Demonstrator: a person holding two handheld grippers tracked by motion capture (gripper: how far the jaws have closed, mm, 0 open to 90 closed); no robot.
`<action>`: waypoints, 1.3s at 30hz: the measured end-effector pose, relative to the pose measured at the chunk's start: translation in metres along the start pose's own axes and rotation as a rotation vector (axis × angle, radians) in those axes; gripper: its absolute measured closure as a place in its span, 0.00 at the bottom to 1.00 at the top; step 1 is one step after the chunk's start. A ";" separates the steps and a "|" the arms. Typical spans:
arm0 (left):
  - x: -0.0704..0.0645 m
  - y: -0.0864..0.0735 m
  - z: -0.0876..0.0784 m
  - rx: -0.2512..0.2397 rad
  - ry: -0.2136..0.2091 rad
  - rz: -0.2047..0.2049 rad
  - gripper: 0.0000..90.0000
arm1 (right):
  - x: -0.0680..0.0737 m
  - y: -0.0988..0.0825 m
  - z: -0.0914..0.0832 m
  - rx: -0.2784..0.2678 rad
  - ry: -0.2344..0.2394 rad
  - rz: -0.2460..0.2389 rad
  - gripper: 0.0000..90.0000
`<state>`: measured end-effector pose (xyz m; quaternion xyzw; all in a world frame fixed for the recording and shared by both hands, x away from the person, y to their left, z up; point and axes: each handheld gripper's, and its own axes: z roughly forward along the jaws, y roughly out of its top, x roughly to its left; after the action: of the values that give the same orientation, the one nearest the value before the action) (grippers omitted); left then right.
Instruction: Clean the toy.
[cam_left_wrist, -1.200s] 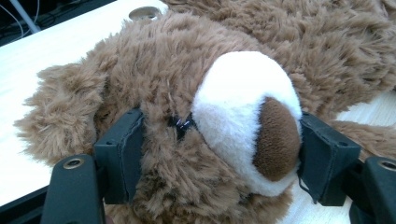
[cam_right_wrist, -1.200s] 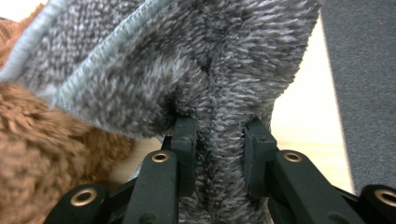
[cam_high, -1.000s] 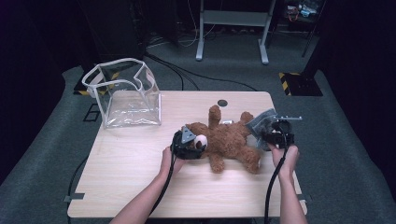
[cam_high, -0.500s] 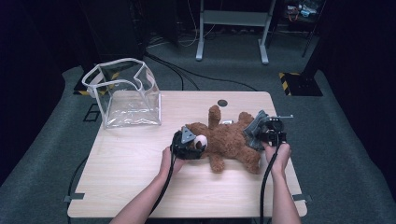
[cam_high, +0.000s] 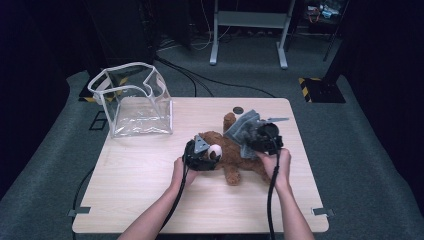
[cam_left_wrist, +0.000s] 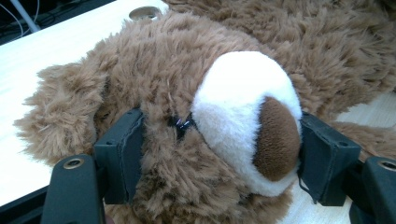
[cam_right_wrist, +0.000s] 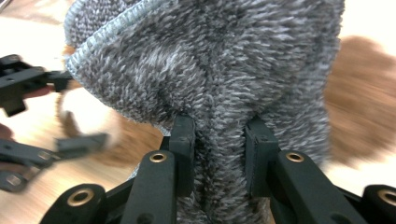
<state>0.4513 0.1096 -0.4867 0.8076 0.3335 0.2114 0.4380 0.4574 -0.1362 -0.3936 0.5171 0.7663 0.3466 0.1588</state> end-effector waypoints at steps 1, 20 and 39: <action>0.000 0.000 -0.001 0.007 -0.006 0.001 0.29 | 0.004 0.002 0.005 0.005 0.008 -0.017 0.77; 0.000 0.000 0.000 0.002 -0.002 0.003 0.29 | -0.031 -0.008 0.015 0.065 -0.166 0.037 0.79; -0.001 0.000 -0.001 0.002 -0.001 0.005 0.29 | 0.020 -0.003 0.025 0.041 -0.109 -0.083 0.78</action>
<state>0.4503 0.1093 -0.4864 0.8090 0.3314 0.2120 0.4367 0.4623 -0.1101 -0.4106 0.5061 0.7843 0.2951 0.2040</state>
